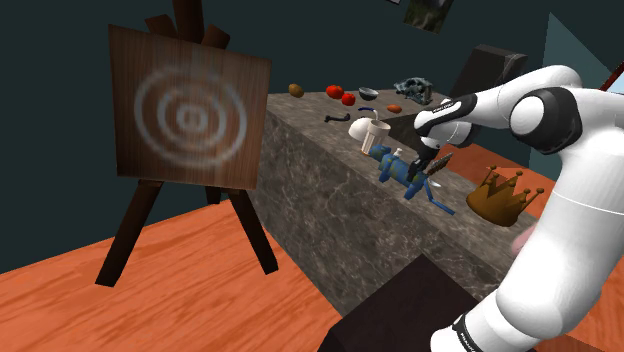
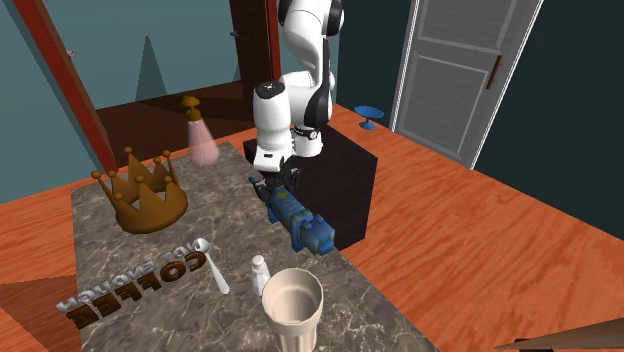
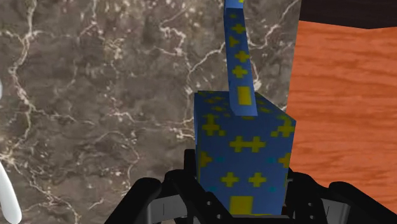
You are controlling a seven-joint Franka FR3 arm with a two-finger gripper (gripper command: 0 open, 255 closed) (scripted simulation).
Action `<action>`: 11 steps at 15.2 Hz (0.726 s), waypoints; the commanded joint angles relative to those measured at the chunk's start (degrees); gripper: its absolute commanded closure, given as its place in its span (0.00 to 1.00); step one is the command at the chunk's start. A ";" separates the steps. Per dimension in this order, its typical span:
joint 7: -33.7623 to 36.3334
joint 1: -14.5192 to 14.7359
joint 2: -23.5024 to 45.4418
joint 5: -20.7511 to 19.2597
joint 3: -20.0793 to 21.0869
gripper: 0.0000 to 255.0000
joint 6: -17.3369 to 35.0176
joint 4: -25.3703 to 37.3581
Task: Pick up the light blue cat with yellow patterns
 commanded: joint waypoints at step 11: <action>1.63 0.72 -3.44 -2.44 -0.84 1.00 -5.90 2.88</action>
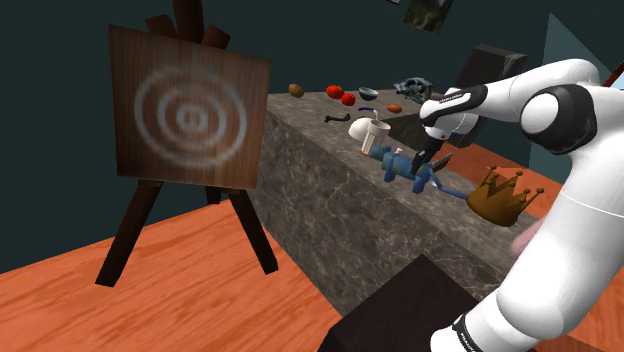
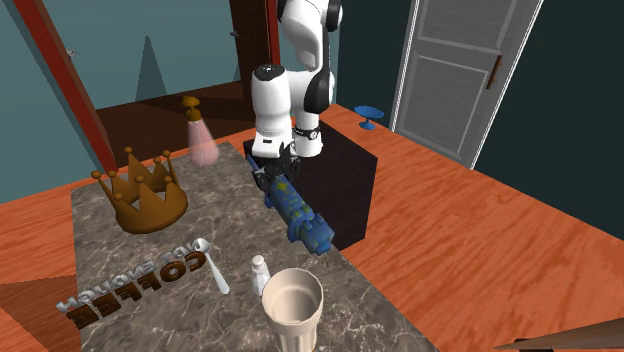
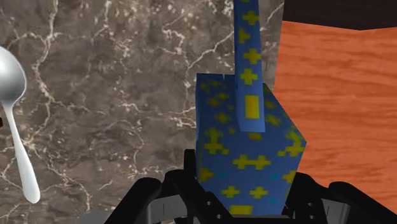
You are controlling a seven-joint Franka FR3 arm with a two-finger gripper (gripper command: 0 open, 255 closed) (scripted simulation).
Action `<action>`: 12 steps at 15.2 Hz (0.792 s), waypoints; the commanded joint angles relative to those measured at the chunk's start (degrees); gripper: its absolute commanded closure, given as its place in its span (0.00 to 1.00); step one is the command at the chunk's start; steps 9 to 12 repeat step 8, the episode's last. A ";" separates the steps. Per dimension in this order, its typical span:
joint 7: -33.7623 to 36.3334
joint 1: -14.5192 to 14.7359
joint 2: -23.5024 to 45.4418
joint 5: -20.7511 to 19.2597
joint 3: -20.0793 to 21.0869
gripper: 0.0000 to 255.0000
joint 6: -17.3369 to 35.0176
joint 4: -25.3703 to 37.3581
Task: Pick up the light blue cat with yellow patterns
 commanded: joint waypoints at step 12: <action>0.93 0.30 -2.35 -1.57 -0.49 1.00 -5.02 3.11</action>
